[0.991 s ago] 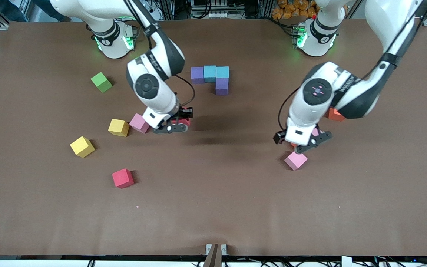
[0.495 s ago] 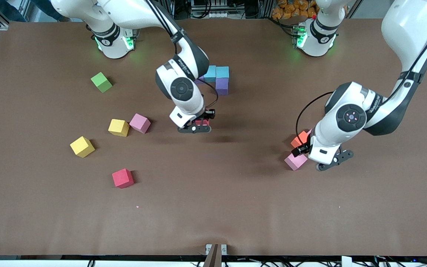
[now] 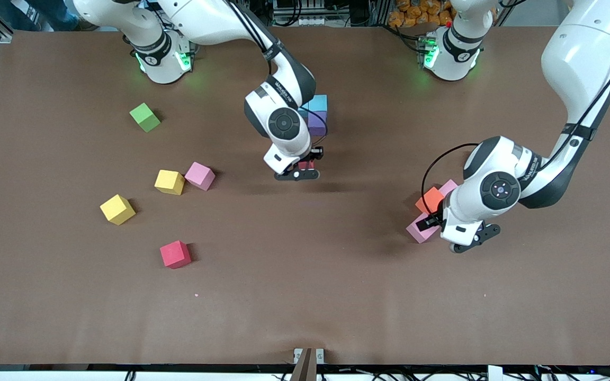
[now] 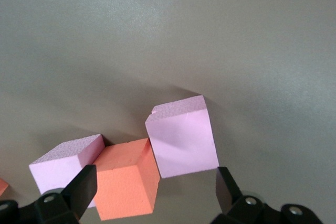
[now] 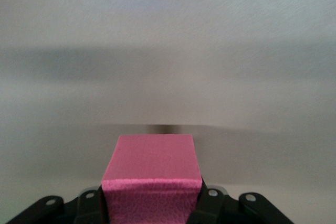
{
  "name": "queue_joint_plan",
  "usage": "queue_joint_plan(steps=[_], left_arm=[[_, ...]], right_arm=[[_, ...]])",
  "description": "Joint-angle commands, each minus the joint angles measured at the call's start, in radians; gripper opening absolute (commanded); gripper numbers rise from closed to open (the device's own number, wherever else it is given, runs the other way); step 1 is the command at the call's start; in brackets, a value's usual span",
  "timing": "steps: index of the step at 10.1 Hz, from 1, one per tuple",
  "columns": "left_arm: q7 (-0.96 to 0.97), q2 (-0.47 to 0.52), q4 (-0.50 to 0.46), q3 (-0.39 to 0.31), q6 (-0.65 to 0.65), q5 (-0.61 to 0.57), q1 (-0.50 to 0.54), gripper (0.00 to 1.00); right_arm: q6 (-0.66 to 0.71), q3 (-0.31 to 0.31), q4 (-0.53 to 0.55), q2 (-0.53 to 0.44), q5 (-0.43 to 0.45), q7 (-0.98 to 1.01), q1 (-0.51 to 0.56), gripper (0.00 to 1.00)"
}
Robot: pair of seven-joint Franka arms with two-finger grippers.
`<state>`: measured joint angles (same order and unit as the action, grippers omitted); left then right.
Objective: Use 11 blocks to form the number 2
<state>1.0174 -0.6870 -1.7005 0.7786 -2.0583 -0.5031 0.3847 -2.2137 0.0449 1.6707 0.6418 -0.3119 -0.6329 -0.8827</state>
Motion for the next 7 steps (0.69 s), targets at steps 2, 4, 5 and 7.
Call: queue_joint_plan(steps=[2,4,5,7], left_arm=[[0.0,-0.031,0.03,-0.079,-0.031,-0.015,-0.076,1.0],[0.0,-0.037,0.03,-0.096,-0.051,-0.014,-0.092,1.0],[0.0,-0.049,0.03,-0.097,-0.069,-0.021,-0.092,1.0],[0.0,-0.062,0.03,-0.111,-0.086,-0.04,-0.093,1.0]], right_arm=[[0.015,0.001,-0.049,0.047,-0.01,-0.018,-0.062,0.33],[0.012,0.003,-0.049,0.062,-0.003,-0.049,-0.091,0.33],[0.012,0.004,-0.049,0.067,-0.001,-0.057,-0.103,0.33],[0.014,0.004,-0.048,0.067,0.002,-0.073,-0.108,0.33]])
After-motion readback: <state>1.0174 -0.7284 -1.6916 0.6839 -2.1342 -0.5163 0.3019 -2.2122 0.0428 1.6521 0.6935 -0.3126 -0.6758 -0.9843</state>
